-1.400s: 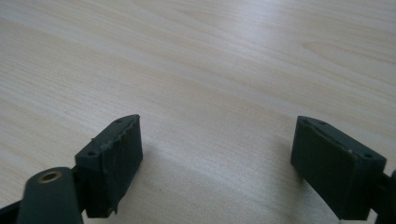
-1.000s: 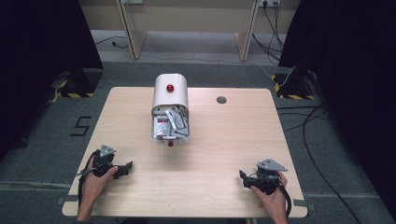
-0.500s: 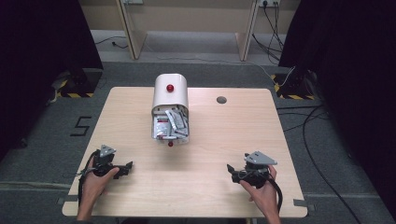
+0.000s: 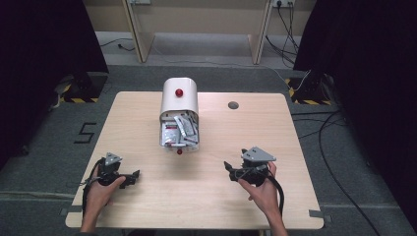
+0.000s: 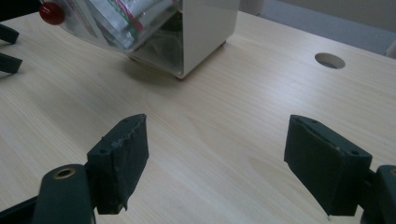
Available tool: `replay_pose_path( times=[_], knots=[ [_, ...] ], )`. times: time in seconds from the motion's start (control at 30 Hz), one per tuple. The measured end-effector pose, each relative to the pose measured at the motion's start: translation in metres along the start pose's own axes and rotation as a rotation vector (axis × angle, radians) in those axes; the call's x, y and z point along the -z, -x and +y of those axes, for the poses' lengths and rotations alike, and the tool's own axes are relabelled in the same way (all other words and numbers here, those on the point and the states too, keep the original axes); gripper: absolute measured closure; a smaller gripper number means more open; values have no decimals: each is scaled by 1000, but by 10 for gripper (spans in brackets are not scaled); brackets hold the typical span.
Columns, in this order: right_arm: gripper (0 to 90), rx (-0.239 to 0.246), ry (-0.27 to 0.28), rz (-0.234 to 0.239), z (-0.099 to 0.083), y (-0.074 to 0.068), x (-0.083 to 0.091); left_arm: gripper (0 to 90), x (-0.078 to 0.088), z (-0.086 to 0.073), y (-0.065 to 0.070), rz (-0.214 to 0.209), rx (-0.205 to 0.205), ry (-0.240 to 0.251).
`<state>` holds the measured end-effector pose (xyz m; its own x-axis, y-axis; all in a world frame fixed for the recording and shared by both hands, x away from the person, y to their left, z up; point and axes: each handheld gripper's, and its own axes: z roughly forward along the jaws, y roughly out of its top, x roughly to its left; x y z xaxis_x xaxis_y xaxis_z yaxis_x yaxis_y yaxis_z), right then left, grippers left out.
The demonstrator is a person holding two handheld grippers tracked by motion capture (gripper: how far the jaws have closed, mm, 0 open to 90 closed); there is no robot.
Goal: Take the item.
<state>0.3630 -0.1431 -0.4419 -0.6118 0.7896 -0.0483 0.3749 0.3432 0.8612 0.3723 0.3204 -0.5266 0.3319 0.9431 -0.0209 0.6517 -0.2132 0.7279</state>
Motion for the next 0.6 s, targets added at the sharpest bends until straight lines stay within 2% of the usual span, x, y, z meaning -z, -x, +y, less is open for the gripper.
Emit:
replay_pose_path(
  times=[0.6],
  knots=[
    [274,55,85,64,52,-27,-10,0,0,0,0,0,0,0]
  ],
)
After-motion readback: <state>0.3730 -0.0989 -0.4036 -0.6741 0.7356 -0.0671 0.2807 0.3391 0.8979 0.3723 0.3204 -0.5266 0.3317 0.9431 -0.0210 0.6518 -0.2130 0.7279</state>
